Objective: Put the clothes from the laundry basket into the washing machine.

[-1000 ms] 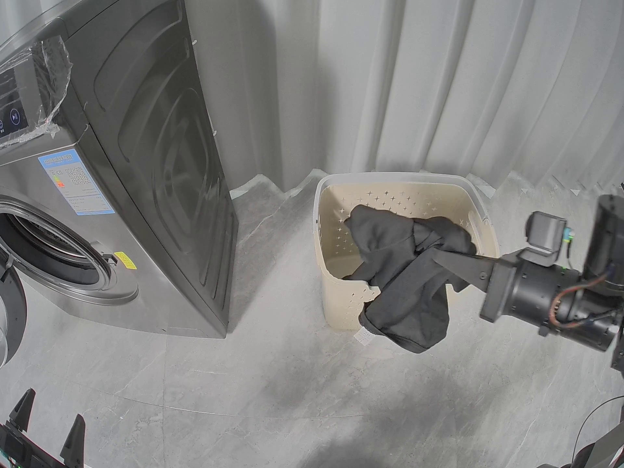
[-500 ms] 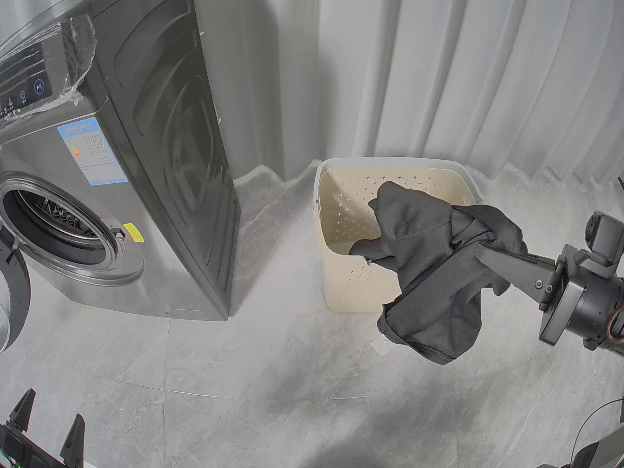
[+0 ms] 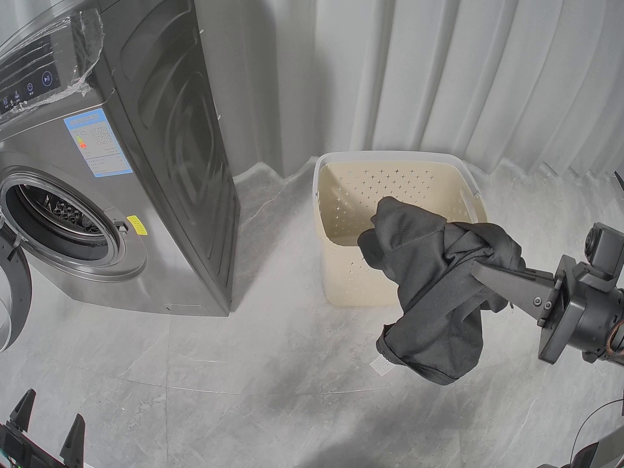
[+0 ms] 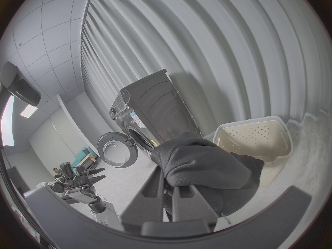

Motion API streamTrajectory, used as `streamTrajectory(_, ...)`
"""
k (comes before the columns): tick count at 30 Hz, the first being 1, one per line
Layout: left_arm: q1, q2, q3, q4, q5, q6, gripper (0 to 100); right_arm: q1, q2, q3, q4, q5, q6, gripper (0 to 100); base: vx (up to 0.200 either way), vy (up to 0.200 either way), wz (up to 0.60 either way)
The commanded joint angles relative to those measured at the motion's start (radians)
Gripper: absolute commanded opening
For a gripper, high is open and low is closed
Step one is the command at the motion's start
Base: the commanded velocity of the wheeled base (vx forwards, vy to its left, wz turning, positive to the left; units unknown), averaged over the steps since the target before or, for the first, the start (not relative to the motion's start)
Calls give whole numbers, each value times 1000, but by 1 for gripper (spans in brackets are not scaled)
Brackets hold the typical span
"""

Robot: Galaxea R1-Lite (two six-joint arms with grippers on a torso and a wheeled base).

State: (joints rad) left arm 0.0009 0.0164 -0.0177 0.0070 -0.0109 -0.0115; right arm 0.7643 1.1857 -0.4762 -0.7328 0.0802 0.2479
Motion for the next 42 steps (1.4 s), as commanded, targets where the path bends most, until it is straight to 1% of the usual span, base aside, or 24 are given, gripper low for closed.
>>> streamTrajectory(1,1,-10,16,1,0,-1,100,-6,9,-1,1,-4,1,0,0,200,0)
streamTrajectory(5,1,-10,16,1,2,-4,100,-8,15,-1,1,-8,1,0,0,200,0)
streamTrajectory(7,1,-10,16,1,2,-10,100,-8,20,-4,0,-10,1,0,0,200,0)
streamTrajectory(32,1,-10,15,1,2,-7,100,-13,23,-7,0,-10,2,0,0,200,0)
streamTrajectory(38,1,-10,15,1,2,-8,100,-49,32,2,3,-10,1,0,0,200,0)
streamTrajectory(42,1,-10,15,1,2,-8,100,-77,31,1,0,-11,1,0,0,0,0)
